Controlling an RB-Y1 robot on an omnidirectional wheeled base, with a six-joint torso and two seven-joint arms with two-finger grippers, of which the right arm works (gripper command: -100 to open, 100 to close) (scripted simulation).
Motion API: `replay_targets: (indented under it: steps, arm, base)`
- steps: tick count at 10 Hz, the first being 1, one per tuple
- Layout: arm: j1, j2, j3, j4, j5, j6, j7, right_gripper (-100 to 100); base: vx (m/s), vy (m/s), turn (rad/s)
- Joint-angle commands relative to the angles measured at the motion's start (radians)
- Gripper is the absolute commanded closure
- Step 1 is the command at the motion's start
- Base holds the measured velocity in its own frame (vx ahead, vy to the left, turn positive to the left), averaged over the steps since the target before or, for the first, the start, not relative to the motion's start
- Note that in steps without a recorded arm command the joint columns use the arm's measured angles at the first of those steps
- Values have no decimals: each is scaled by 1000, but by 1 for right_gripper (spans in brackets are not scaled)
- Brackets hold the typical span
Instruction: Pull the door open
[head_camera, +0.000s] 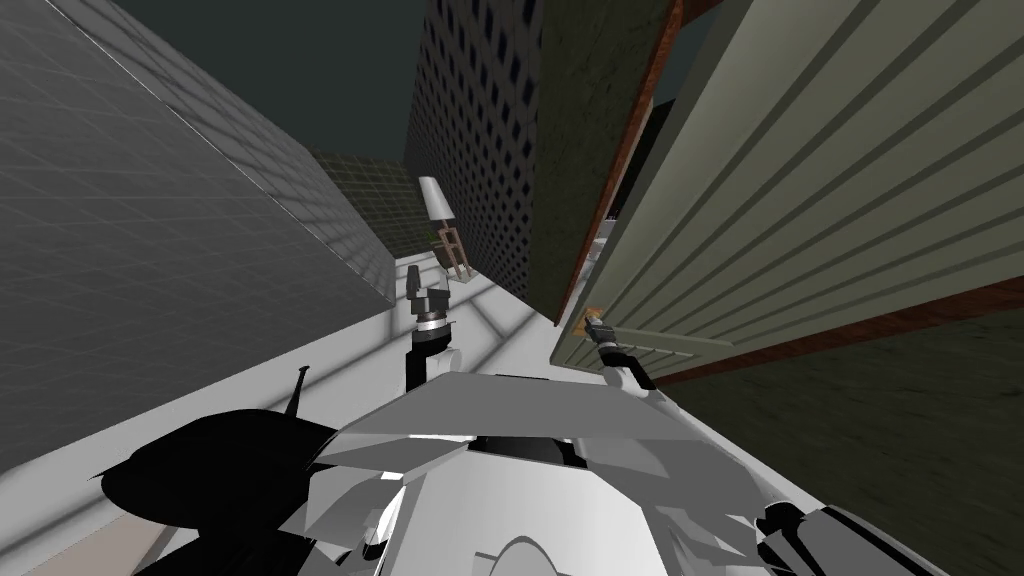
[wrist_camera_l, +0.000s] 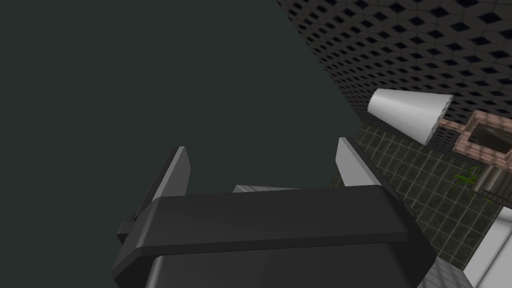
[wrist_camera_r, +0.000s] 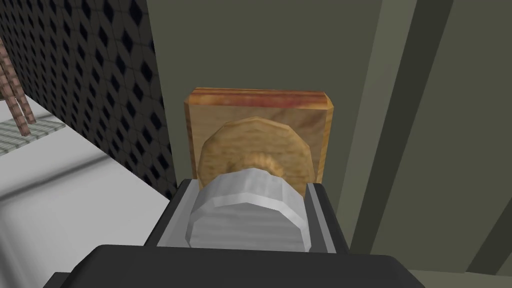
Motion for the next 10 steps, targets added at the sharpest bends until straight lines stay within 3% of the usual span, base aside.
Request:
replay_targets:
  steps: [1, 2, 10]
  arm:
    - [3, -15, 14, -5, 3, -13, -17, 100]
    - [5, -9, 9, -5, 1, -5, -8, 100]
    - [33, -82, 75, -30, 26, -62, -82, 100]
  base:
    - [-234, -81, 110]
    - [-100, -32, 39]
    - [-191, -64, 127]
